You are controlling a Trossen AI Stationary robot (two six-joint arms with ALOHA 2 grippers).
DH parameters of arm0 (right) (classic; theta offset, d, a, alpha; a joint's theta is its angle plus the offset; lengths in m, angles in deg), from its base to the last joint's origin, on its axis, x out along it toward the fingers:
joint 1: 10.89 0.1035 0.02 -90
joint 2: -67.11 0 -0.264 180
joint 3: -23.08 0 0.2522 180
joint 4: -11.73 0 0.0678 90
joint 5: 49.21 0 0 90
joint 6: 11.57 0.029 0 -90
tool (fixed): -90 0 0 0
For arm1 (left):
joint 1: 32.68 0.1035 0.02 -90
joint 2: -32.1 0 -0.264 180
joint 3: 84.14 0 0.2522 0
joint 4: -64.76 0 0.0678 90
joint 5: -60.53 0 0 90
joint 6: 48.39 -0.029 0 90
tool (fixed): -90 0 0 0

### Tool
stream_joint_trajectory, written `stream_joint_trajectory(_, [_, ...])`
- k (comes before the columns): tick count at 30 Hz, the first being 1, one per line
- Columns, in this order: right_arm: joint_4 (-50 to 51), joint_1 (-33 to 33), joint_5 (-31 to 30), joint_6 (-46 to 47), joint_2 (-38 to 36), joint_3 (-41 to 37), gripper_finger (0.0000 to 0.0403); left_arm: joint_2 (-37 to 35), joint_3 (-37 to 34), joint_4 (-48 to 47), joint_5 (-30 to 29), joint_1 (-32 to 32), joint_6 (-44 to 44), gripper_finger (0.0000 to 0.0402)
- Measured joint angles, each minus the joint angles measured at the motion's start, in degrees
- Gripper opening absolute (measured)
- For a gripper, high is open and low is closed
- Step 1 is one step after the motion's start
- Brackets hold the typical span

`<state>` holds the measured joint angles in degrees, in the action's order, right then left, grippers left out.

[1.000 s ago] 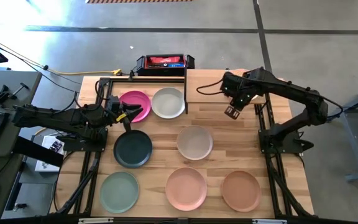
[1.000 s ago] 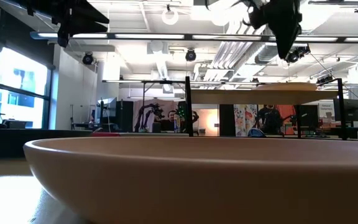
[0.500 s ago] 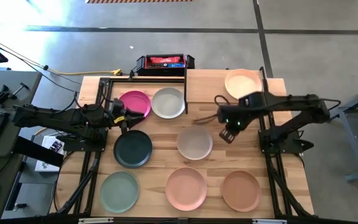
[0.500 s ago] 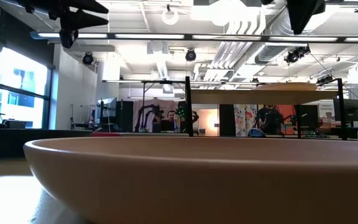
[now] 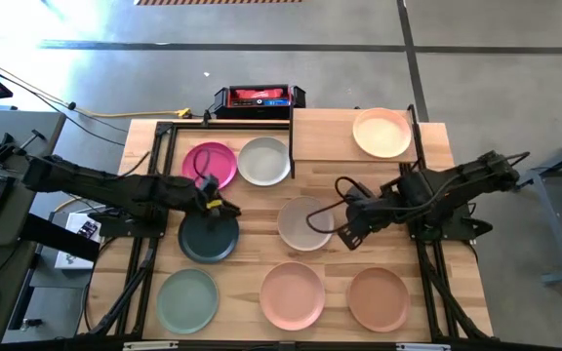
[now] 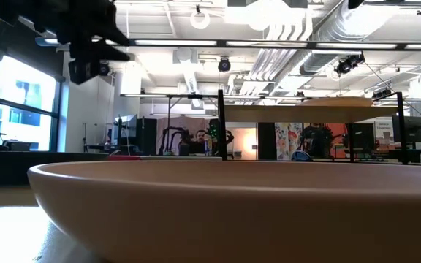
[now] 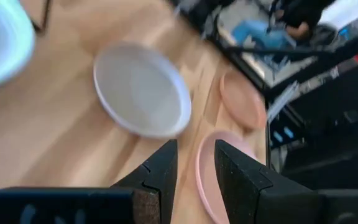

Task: Place and stack plates onto a shelf
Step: Move the blue plate to the middle right of the table

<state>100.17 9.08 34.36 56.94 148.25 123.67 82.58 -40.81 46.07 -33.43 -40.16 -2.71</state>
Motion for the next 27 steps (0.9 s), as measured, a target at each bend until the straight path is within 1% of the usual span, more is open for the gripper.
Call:
stream_joint_trajectory(6, [0.0,0.5,-0.1,1.1,0.0,0.0,0.0055,5.6,0.0,0.0,3.7,-2.2,7.2,0.0094])
stream_joint_trajectory(9, [0.0,0.5,-1.7,0.2,0.0,0.0,0.0055,7.4,0.0,0.0,6.0,-3.1,10.6,0.0094])
stream_joint_trajectory(14, [0.0,0.5,-3.9,-2.6,0.0,0.0,0.0055,9.4,0.0,0.0,8.0,-5.0,15.4,0.0094])
stream_joint_trajectory(19, [0.1,0.5,-4.1,-2.9,0.0,0.0,0.0055,9.9,0.2,0.3,11.0,-5.9,19.7,0.0094])
stream_joint_trajectory(24, [0.5,0.5,-4.0,-3.0,0.0,0.0,0.0055,9.9,3.7,0.0,15.3,-5.9,21.3,0.0094])
stream_joint_trajectory(27, [0.7,0.5,-4.0,-4.4,0.0,0.0,0.0055,9.9,7.3,-0.5,15.8,-5.9,21.3,0.0094])
